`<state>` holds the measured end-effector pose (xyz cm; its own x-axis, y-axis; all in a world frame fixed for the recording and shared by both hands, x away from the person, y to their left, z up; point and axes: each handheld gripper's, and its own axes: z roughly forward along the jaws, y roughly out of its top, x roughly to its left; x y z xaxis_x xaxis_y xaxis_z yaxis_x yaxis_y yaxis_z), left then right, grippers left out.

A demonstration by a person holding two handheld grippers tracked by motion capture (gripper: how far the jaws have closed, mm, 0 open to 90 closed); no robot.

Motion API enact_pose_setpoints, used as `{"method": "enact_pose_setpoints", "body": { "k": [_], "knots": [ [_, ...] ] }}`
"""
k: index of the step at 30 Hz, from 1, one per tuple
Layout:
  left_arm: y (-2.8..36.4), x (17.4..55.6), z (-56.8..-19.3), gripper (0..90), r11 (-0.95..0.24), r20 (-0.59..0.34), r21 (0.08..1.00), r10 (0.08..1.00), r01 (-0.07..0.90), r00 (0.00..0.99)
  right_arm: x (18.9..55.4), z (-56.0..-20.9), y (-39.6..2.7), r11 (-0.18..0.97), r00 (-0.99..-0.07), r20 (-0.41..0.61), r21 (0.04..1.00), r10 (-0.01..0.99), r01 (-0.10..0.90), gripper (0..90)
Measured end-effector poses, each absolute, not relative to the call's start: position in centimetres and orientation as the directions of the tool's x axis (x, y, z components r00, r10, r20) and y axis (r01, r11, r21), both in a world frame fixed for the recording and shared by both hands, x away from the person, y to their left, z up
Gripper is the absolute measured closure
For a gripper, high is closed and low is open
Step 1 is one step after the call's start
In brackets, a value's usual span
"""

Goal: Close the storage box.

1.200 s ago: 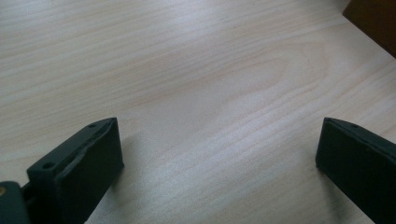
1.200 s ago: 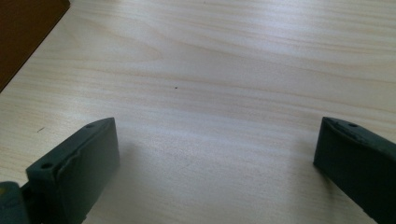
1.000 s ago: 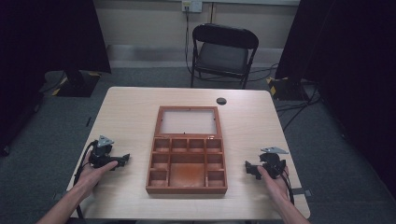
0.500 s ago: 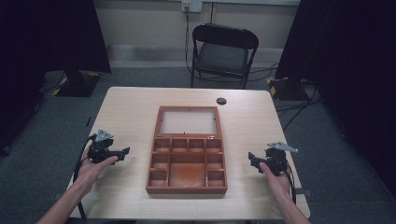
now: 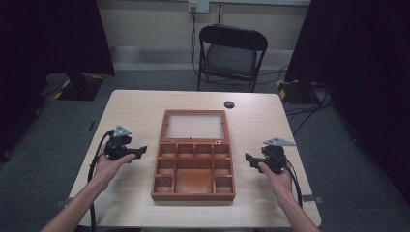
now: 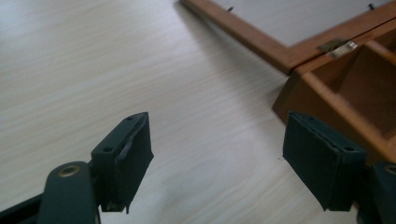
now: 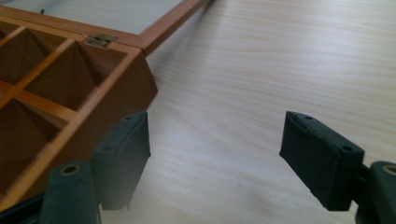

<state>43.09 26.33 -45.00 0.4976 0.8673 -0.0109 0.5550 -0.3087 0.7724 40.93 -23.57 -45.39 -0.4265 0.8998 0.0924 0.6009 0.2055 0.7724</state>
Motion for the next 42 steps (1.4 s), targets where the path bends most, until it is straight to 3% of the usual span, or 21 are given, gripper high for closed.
{"method": "enact_pose_setpoints", "body": {
  "k": [12, 21, 31, 42],
  "knots": [
    [23.1, 45.8, -43.5, 23.5, -0.319, -0.042, 0.776, 0.835, 0.544, 0.549, 45.6, -43.5, -20.1, 0.205, -0.469, 0.141, 0.765, 0.872, 0.611, 27.8],
    [22.1, 48.2, -42.3, 23.0, -0.305, -0.052, 0.789, 0.832, 0.534, 0.552, 48.9, -43.1, -18.1, 0.190, -0.474, 0.175, 0.757, 0.863, 0.625, 26.1],
    [22.0, 49.9, -44.6, 23.0, -0.241, -0.115, 0.775, 0.855, 0.584, 0.506, 50.5, -44.6, -17.4, 0.179, -0.461, 0.214, 0.720, 0.861, 0.670, 21.5],
    [22.0, 50.3, -46.1, 21.6, -0.242, -0.163, 0.740, 0.840, 0.628, 0.517, 51.5, -46.5, -16.3, 0.139, -0.437, 0.306, 0.665, 0.846, 0.734, 16.7]
  ]
}}
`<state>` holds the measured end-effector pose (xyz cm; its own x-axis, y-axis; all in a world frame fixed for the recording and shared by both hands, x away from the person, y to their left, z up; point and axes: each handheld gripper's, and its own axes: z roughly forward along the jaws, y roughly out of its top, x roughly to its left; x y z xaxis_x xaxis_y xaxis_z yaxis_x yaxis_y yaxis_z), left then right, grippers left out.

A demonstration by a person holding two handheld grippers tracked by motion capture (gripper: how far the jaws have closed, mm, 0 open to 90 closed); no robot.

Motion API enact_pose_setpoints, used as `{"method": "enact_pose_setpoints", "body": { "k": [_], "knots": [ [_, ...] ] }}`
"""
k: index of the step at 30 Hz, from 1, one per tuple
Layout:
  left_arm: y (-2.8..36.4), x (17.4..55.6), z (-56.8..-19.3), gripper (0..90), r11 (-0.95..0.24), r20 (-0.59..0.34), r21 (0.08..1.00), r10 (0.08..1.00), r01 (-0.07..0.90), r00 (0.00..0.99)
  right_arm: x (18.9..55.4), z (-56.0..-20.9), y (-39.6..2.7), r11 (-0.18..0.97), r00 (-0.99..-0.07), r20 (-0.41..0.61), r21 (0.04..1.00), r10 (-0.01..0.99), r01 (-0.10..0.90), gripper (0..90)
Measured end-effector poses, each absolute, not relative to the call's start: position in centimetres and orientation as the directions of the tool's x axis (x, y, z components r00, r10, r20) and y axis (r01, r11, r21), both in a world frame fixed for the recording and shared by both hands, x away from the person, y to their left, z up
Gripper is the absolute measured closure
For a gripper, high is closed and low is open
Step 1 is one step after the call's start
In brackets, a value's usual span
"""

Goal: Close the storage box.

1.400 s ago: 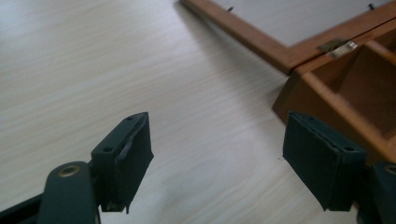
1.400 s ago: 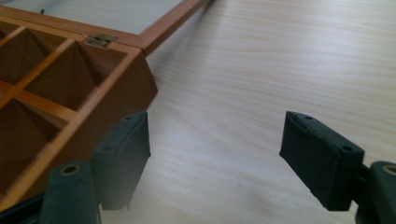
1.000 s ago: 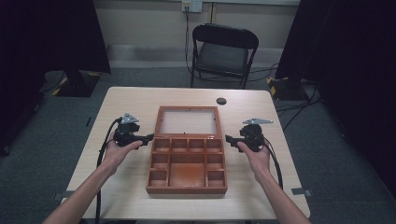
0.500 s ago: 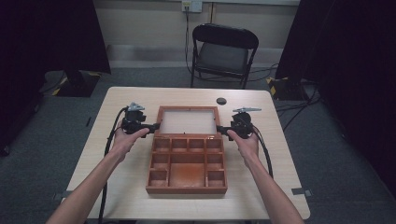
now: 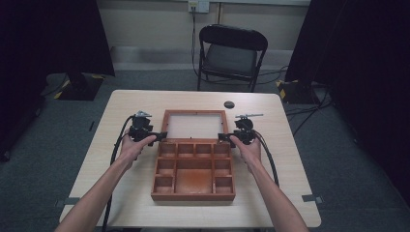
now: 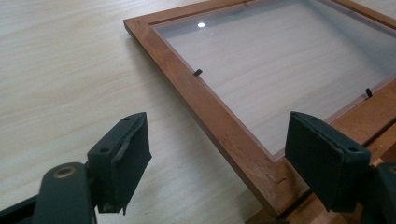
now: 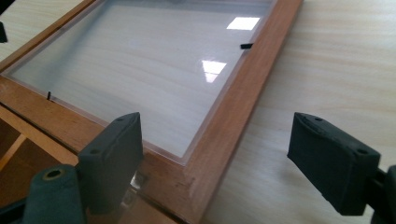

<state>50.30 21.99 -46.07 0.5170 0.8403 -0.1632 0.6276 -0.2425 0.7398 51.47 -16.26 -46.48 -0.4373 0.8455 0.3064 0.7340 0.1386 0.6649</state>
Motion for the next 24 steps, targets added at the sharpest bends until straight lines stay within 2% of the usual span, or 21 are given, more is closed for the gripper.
{"method": "enact_pose_setpoints", "body": {
  "k": [10, 13, 20, 24],
  "knots": [
    [21.4, 50.7, -46.6, 20.5, -0.210, -0.233, 0.728, 0.819, 0.652, 0.524, 52.3, -47.4, -15.3, 0.092, -0.411, 0.378, 0.634, 0.829, 0.768, 14.7],
    [21.1, 50.9, -46.6, 18.2, -0.217, -0.228, 0.723, 0.821, 0.655, 0.524, 52.4, -47.5, -14.8, 0.095, -0.421, 0.384, 0.636, 0.822, 0.766, 14.2],
    [20.7, 51.3, -47.2, 18.4, -0.179, -0.267, 0.712, 0.825, 0.679, 0.497, 52.6, -48.0, -14.5, 0.070, -0.411, 0.428, 0.620, 0.805, 0.782, 12.7],
    [20.3, 51.6, -47.3, 18.3, -0.181, -0.281, 0.705, 0.817, 0.686, 0.504, 52.7, -48.0, -14.3, 0.074, -0.414, 0.424, 0.622, 0.806, 0.780, 11.4]
  ]
}}
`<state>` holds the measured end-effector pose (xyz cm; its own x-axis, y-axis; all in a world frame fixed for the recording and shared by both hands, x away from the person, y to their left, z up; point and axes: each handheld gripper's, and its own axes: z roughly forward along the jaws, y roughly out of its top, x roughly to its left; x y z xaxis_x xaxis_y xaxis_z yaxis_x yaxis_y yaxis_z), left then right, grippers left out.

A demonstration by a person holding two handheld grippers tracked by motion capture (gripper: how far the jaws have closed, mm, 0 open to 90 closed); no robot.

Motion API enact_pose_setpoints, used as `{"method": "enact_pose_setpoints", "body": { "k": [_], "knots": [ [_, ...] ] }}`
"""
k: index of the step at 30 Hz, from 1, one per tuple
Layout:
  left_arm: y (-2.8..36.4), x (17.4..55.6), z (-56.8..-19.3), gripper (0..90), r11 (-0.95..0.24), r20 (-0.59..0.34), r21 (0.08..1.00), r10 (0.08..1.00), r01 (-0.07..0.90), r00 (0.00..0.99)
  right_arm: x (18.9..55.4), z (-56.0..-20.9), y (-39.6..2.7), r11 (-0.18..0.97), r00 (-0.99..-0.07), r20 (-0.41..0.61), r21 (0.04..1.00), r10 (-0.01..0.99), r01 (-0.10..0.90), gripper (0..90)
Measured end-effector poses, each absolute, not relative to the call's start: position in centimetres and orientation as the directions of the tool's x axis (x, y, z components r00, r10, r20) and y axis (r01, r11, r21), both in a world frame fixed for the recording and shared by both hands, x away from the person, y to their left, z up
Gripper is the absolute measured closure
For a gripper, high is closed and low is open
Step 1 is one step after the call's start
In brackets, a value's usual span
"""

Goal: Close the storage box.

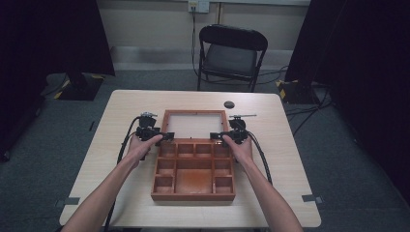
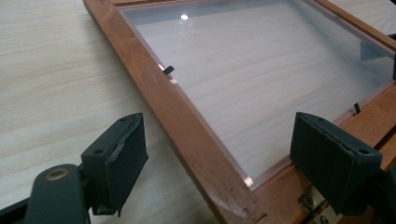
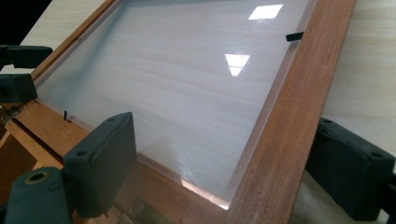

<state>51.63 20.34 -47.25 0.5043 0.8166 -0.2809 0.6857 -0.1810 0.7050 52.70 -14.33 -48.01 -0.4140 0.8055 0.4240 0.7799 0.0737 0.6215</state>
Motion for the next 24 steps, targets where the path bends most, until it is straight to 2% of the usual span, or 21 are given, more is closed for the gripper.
{"method": "enact_pose_setpoints", "body": {
  "k": [8, 17, 24],
  "knots": [
    [19.89, 52.03, -47.22, 15.8, -0.196, -0.283, 0.694, 0.810, 0.693, 0.513, 52.77, -48.09, -14.31, 0.075, -0.418, 0.425, 0.624, 0.803, 0.778, 11.2],
    [20.28, 52.30, -47.65, 15.3, -0.162, -0.340, 0.679, 0.795, 0.716, 0.503, 52.76, -48.13, -14.42, 0.072, -0.421, 0.430, 0.625, 0.799, 0.777, 11.9],
    [20.25, 52.37, -47.63, 15.3, -0.160, -0.343, 0.675, 0.796, 0.720, 0.499, 52.65, -48.19, -14.46, 0.072, -0.425, 0.425, 0.635, 0.799, 0.769, 12.2]
  ]
}}
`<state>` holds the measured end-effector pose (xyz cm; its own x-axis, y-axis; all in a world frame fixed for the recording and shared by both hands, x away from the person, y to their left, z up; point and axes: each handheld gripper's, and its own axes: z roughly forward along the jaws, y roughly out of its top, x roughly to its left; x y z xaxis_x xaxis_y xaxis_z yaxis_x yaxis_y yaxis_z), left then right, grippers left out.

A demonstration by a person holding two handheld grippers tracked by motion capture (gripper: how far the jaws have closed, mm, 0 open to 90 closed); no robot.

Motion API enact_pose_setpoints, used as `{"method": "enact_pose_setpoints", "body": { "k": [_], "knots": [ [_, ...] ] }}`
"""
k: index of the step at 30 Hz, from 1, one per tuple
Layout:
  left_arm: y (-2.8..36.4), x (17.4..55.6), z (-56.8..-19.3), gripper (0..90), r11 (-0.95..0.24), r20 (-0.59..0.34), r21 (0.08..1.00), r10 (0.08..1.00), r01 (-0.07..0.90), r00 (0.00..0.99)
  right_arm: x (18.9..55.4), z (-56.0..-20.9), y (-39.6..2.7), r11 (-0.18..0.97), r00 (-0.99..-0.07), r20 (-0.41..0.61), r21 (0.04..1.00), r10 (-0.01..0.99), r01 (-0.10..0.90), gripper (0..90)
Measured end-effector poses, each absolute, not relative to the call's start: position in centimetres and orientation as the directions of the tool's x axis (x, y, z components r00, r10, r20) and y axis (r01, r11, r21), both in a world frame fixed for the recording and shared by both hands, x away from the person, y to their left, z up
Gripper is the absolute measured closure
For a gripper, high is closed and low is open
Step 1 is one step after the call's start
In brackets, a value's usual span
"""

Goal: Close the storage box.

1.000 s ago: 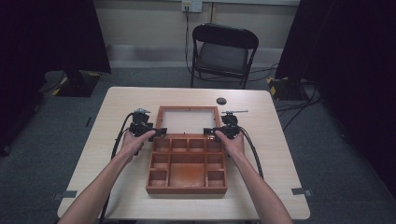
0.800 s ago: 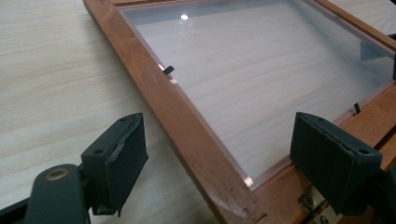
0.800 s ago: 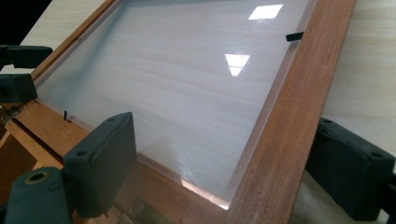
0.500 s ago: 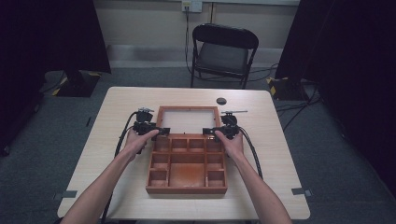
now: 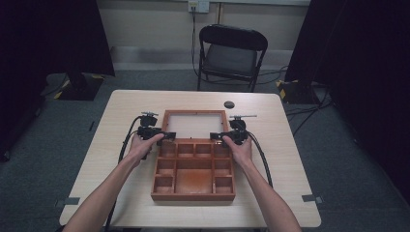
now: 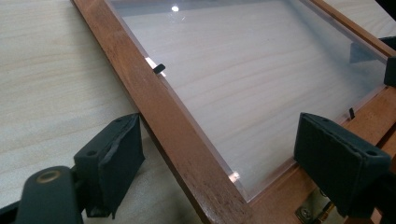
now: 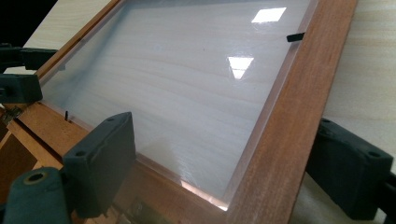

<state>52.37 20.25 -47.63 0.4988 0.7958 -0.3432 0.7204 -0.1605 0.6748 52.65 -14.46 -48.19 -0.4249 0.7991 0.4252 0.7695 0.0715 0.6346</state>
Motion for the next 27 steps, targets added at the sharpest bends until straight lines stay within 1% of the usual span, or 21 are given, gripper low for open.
{"method": "enact_pose_setpoints", "body": {
  "k": [2, 5, 12, 20, 24, 25, 27],
  "knots": [
    [20.30, 52.44, -47.61, 15.2, -0.168, -0.343, 0.672, 0.793, 0.722, 0.503, 52.56, -48.17, -14.46, 0.067, -0.421, 0.424, 0.636, 0.802, 0.769, 12.4],
    [20.45, 52.59, -47.86, 14.6, -0.146, -0.372, 0.664, 0.787, 0.734, 0.492, 52.47, -48.15, -14.48, 0.069, -0.424, 0.413, 0.646, 0.806, 0.760, 12.8],
    [20.48, 52.54, -47.83, 14.7, -0.149, -0.369, 0.665, 0.787, 0.732, 0.495, 52.40, -48.06, -14.45, 0.073, -0.425, 0.405, 0.649, 0.810, 0.757, 12.8],
    [20.60, 52.67, -47.98, 14.8, -0.133, -0.399, 0.653, 0.776, 0.745, 0.488, 52.31, -47.93, -14.41, 0.073, -0.426, 0.399, 0.655, 0.812, 0.752, 12.9],
    [20.61, 52.61, -47.88, 17.7, -0.129, -0.402, 0.666, 0.767, 0.734, 0.500, 52.23, -47.78, -14.26, 0.087, -0.433, 0.375, 0.666, 0.820, 0.741, 13.1],
    [20.62, 52.59, -47.82, 20.8, -0.126, -0.406, 0.668, 0.764, 0.734, 0.501, 52.17, -47.55, -14.29, 0.094, -0.438, 0.360, 0.676, 0.823, 0.731, 15.7],
    [20.56, 52.50, -47.62, 21.3, -0.135, -0.392, 0.680, 0.763, 0.720, 0.514, 52.08, -47.30, -14.32, 0.097, -0.441, 0.344, 0.688, 0.829, 0.719, 17.3]
  ]
}}
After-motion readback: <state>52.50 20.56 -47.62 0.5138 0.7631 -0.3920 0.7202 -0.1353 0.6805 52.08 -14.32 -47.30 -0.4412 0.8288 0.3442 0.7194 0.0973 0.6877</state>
